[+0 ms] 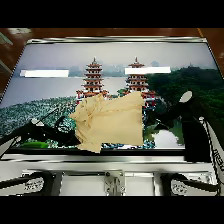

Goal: Fold the shirts.

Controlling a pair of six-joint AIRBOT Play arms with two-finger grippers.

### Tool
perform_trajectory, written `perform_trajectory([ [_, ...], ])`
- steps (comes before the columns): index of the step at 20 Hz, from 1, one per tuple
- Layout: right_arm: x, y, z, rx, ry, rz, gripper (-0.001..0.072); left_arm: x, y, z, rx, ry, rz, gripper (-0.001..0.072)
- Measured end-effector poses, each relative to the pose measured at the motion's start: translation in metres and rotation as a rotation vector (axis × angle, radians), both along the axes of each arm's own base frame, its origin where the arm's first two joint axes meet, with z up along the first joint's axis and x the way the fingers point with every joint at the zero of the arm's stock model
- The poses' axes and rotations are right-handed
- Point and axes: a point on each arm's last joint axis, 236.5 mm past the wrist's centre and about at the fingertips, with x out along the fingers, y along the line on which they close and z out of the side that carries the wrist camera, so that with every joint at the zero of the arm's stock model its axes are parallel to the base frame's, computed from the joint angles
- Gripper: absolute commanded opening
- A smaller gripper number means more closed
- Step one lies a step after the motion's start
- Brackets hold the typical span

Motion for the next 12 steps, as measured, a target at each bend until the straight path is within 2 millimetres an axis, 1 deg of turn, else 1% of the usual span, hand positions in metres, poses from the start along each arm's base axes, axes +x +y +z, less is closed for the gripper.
perform_trajectory([
  [4, -0.028, 0.026, -0.023, 0.029, 0.058, 0.020, 0.0638, -0.001, -0.001, 0.004, -0.007, -0.012, -0.016, 0.0042],
  [7, -0.040, 0.043, -0.038, 0.029, 0.094, 0.040, 0.0636, -0.002, -0.003, 0.008, -0.017, -0.021, -0.025, 0.0042],
  [8, -0.043, 0.047, -0.041, 0.027, 0.109, 0.039, 0.0622, -0.001, -0.003, 0.009, -0.021, -0.025, -0.028, 0.0042],
  [9, -0.048, 0.051, -0.044, 0.028, 0.129, 0.044, 0.0433, -0.001, -0.003, 0.011, -0.023, -0.032, -0.032, 0.0042],
  [10, -0.049, 0.055, -0.047, 0.024, 0.132, 0.048, 0.0143, 0.000, -0.003, 0.012, -0.023, -0.039, -0.034, 0.0041],
  [11, -0.047, 0.057, -0.052, 0.015, 0.122, 0.045, 0.0056, 0.002, -0.003, 0.014, -0.024, -0.048, -0.038, 0.0039],
  [12, -0.044, 0.061, -0.053, 0.021, 0.114, 0.030, 0.0056, 0.006, -0.002, 0.016, -0.017, -0.063, -0.044, 0.0038],
])
